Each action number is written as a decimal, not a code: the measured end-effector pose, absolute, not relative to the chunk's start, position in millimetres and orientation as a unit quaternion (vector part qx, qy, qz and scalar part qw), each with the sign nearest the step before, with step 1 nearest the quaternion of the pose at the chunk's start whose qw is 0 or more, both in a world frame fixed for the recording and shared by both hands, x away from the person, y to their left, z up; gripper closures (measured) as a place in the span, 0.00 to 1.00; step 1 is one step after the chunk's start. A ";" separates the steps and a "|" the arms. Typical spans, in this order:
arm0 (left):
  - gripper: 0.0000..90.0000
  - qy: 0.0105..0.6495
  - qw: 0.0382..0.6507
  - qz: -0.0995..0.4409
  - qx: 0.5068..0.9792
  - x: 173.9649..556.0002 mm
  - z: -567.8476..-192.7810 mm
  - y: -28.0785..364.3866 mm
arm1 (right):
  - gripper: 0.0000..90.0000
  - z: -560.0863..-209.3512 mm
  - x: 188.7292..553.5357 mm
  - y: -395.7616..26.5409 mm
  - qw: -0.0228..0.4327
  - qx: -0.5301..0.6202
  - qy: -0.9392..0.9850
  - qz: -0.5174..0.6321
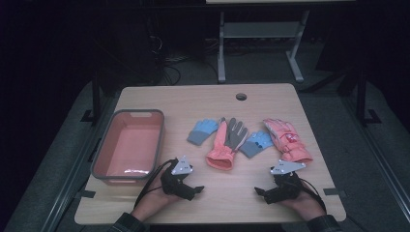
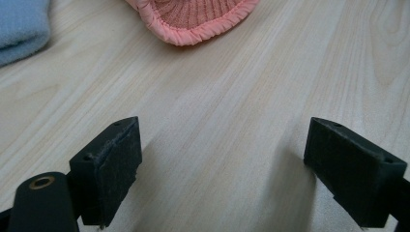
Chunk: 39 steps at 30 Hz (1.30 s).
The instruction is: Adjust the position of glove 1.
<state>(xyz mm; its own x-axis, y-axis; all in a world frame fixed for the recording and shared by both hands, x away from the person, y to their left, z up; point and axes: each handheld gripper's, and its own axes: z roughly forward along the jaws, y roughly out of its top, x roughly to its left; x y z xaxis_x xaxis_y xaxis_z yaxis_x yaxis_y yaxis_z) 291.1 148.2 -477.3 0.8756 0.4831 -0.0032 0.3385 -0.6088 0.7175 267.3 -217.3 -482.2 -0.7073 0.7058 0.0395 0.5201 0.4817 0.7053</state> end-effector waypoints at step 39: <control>0.14 0.216 0.379 0.091 0.895 289.5 -476.7 152.8 | 1.00 -445.2 331.4 -207.4 0.135 0.374 0.835 0.381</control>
<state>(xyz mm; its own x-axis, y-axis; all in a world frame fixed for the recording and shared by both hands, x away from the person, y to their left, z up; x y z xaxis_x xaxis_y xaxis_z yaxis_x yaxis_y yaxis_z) 289.5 152.8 -476.7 0.8897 0.4565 -0.0011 0.3182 -0.6187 0.7183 331.4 -207.4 -445.2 -0.6843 0.7267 0.0597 0.5216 0.4307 0.7365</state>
